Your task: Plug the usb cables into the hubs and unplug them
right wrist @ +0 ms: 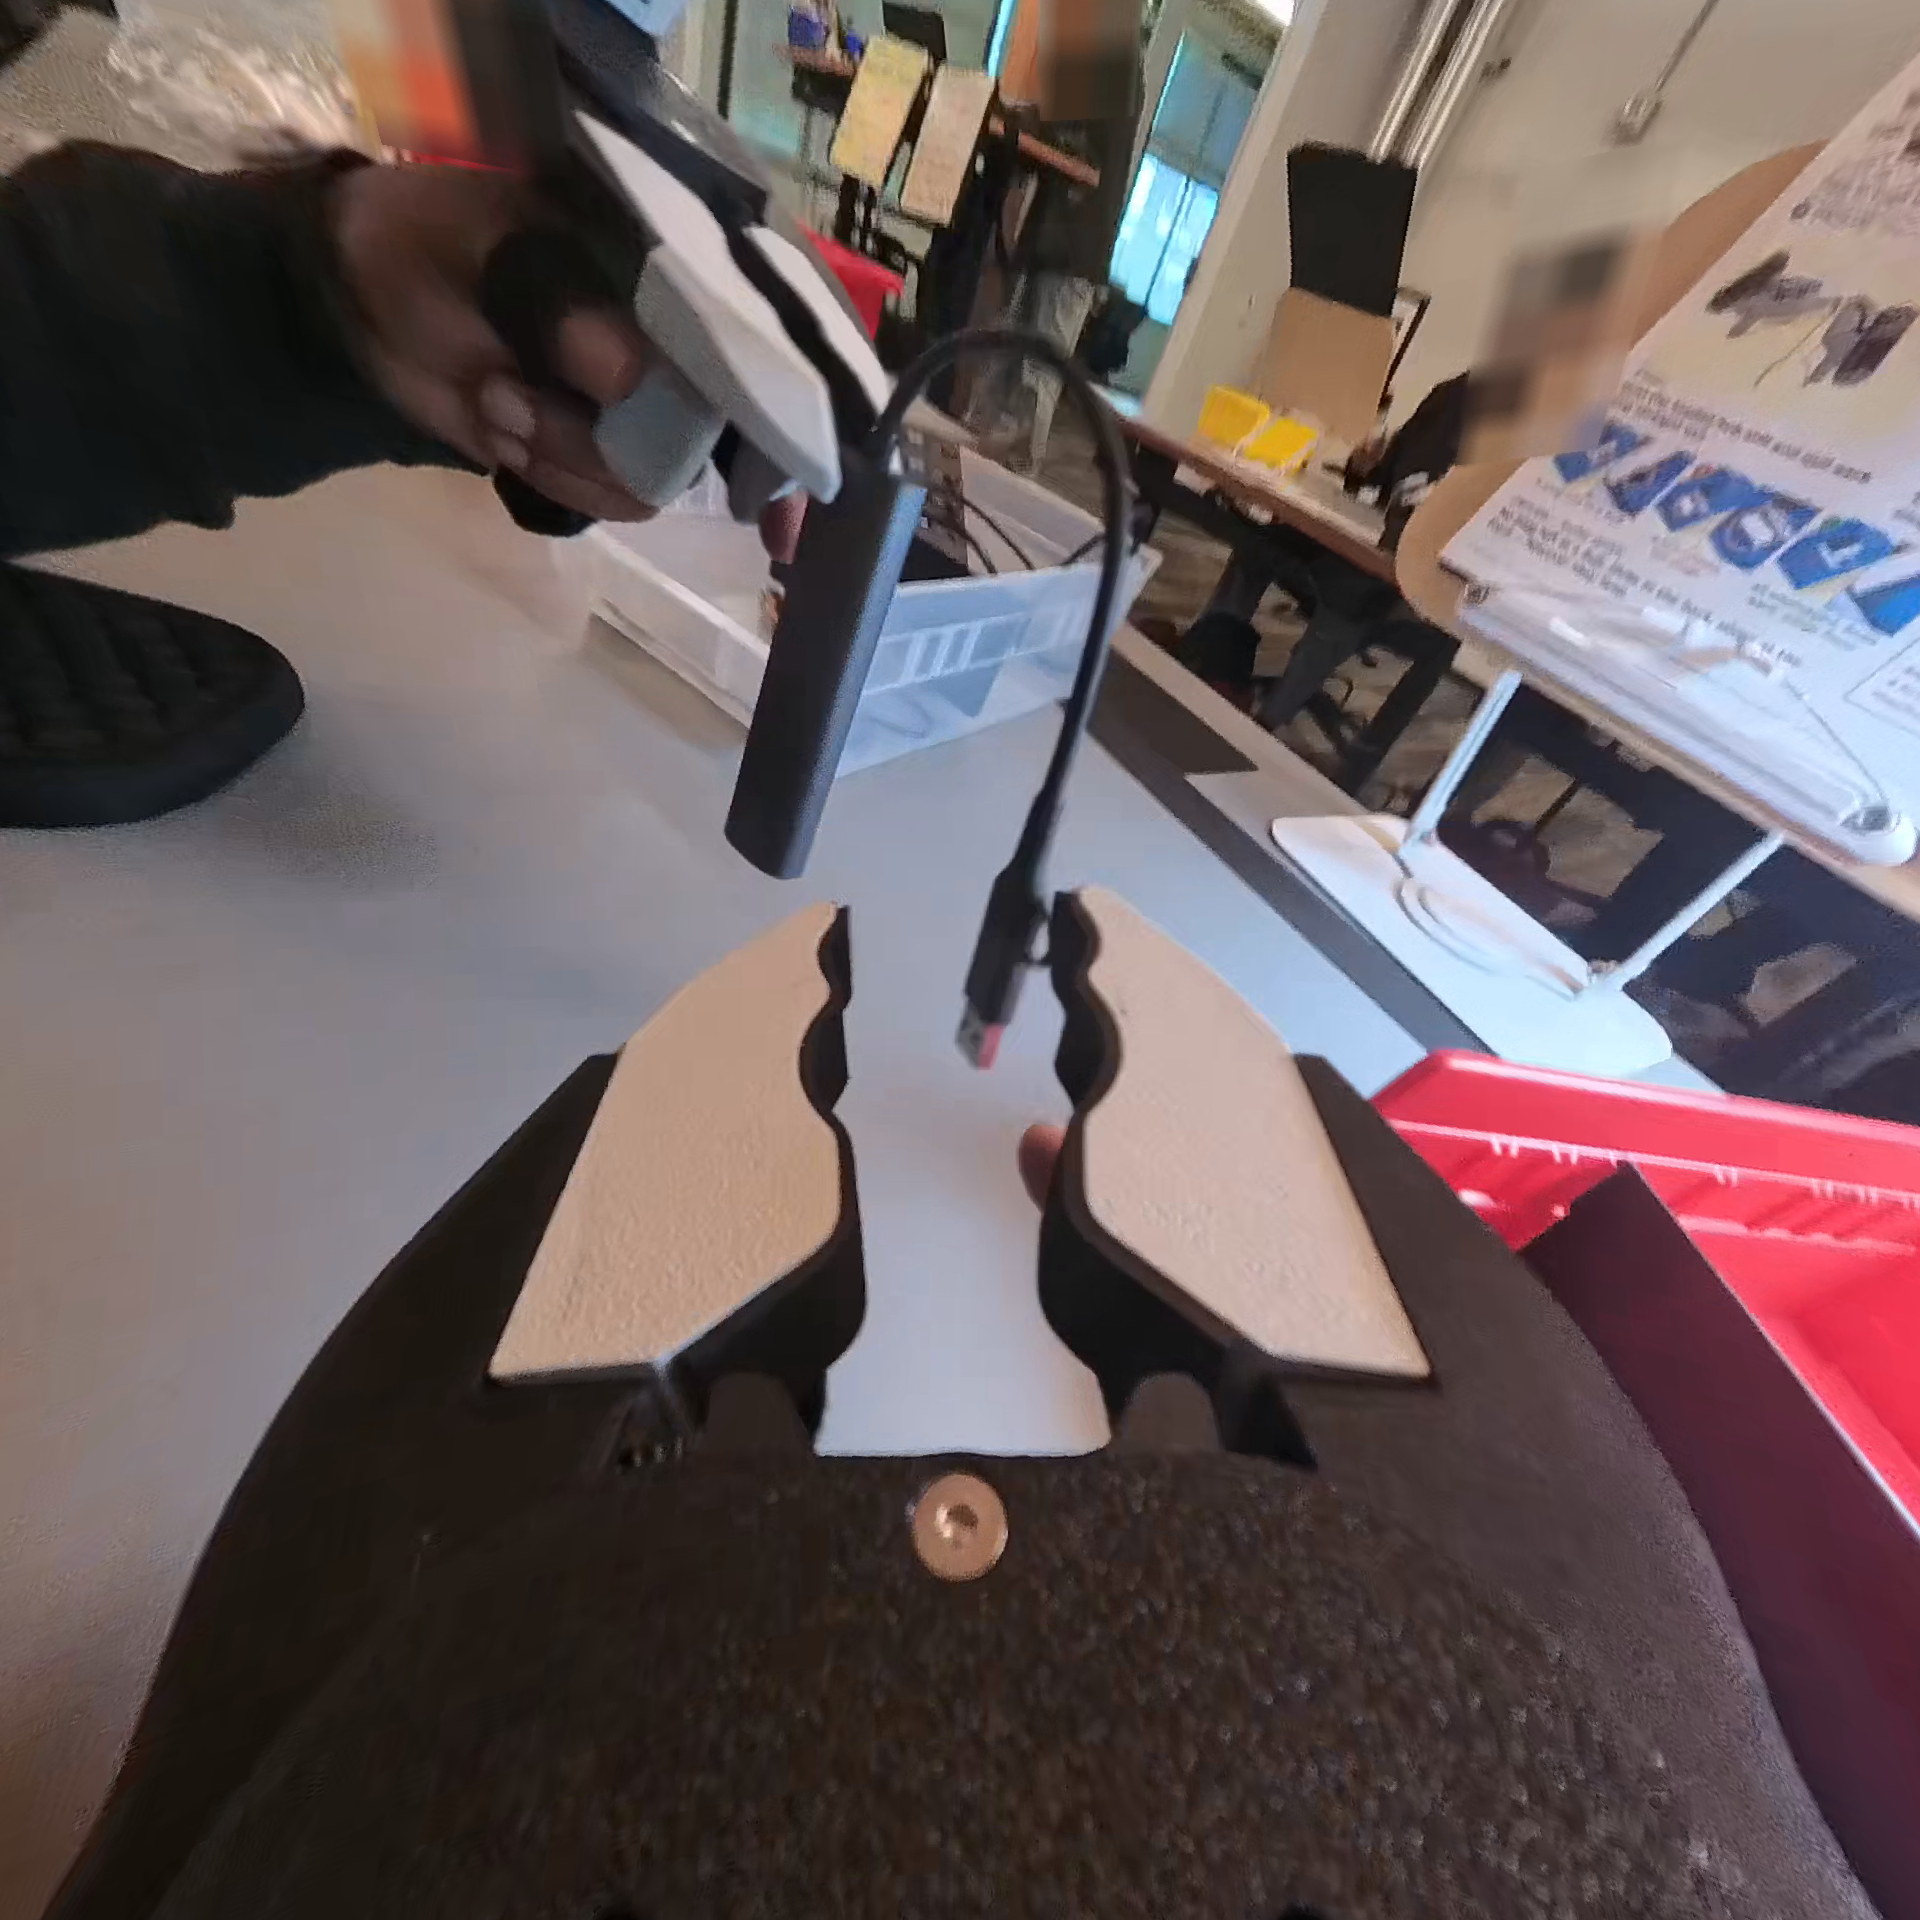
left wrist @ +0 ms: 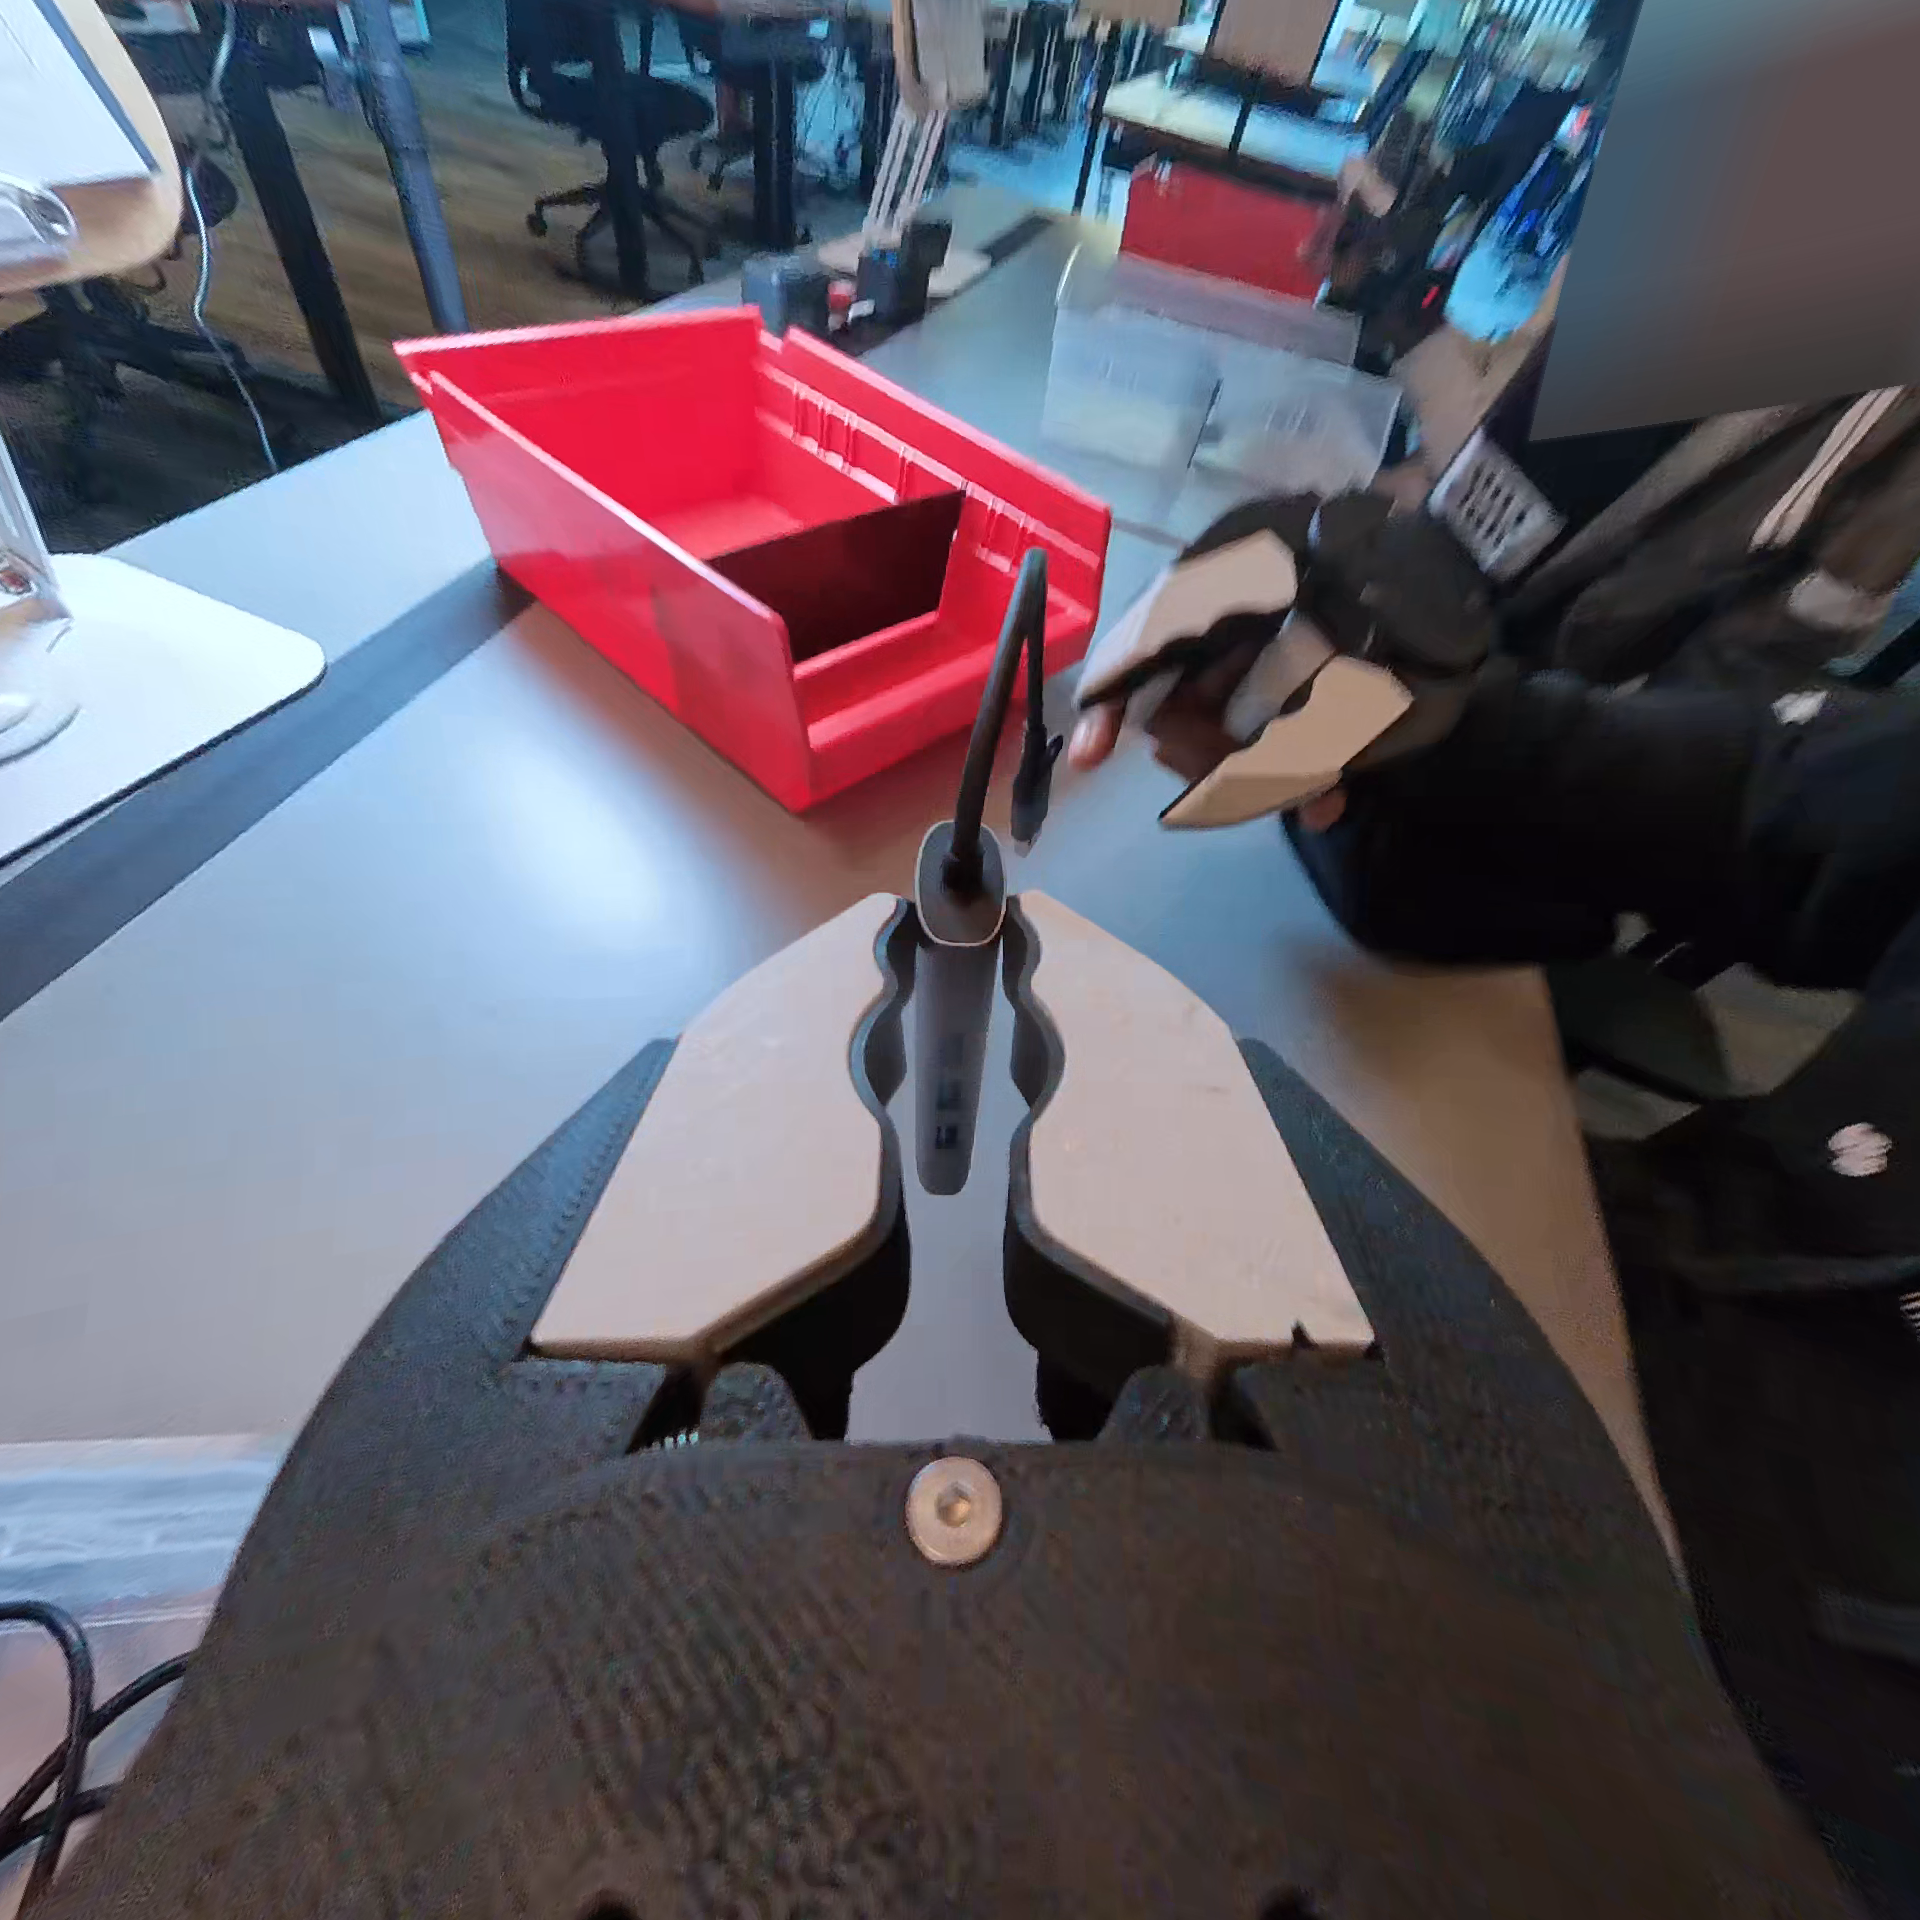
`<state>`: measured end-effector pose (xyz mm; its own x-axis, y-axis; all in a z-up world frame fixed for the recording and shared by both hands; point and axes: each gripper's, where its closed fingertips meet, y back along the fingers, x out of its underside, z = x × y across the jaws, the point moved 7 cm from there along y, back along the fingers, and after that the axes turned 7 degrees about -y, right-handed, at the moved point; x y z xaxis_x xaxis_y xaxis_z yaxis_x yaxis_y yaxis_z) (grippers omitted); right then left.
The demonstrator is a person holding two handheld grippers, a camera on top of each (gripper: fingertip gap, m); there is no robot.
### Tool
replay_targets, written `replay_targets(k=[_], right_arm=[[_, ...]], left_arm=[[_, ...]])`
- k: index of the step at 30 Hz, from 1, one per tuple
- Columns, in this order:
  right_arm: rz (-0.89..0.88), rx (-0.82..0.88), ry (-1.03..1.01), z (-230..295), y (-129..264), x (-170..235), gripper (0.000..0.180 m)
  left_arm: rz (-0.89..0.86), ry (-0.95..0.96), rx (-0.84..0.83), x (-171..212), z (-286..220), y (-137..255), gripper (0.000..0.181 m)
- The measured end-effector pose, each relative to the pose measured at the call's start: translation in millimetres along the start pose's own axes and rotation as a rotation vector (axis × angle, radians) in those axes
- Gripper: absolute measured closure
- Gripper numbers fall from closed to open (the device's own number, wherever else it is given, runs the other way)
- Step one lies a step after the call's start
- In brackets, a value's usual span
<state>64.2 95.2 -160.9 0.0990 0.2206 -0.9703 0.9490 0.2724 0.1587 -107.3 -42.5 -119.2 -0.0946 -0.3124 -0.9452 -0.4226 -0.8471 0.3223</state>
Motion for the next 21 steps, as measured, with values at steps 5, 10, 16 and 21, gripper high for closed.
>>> replay_targets(k=[5, 10, 16, 21], right_arm=[[0.14, -0.016, 0.028, -3.9, -2.8, 12.5, 0.128], [0.297, -0.191, 0.116, 27.7, -28.6, 28.4, 0.132], [0.299, -0.266, 0.242, 59.1, -45.3, 34.0, 0.151], [0.289, -0.269, 0.266, 60.9, -43.6, 34.1, 0.153]], left_arm=[[0.128, -0.131, -0.015, 12.4, -15.4, -16.9, 0.165], [0.206, -0.298, 0.052, 10.0, -53.5, -37.9, 0.165], [0.216, -0.341, 0.111, 8.9, -79.2, -49.8, 0.165], [0.213, -0.348, 0.111, 9.6, -83.5, -49.2, 0.165]])
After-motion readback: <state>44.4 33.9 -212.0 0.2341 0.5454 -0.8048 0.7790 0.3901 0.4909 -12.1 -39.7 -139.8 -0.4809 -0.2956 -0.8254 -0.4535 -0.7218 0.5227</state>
